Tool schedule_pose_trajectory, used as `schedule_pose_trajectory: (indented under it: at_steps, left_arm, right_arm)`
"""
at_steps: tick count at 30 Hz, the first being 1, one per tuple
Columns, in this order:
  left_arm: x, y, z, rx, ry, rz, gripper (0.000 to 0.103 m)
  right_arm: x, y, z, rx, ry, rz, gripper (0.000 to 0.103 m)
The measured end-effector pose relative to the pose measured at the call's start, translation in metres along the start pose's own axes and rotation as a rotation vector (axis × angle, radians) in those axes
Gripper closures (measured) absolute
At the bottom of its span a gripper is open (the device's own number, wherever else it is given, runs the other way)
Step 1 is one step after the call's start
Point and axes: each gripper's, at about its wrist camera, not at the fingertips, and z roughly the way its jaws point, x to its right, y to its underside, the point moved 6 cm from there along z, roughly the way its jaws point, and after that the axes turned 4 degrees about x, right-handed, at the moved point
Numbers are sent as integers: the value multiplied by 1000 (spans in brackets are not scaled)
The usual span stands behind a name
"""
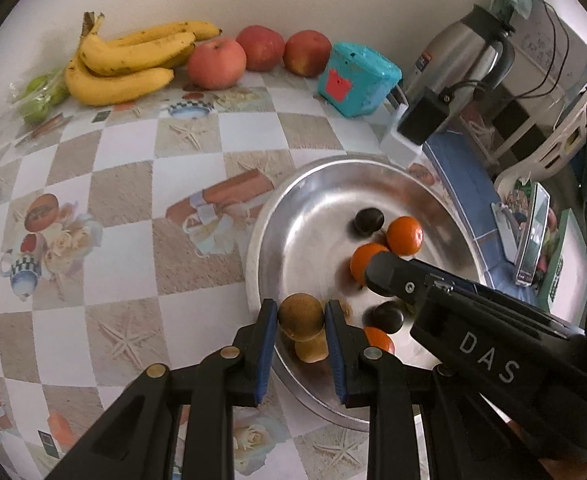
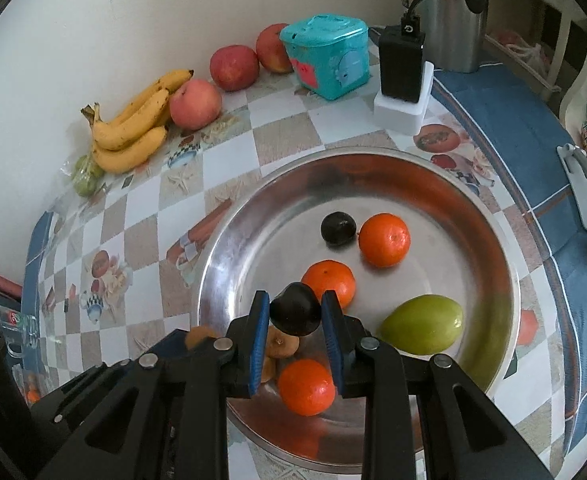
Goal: Organize fruits
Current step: 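Carry the kiwi and avocado over the steel bowl and open both tools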
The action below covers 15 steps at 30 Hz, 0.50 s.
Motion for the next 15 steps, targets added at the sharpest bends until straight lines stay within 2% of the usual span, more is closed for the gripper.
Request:
schedule_pose_trajectory:
  at_steps: [15]
  left_arm:
    - [-2, 0, 2, -15, -3, -13, 74]
  right_arm:
    - [2, 0, 0, -2, 3, 10, 73]
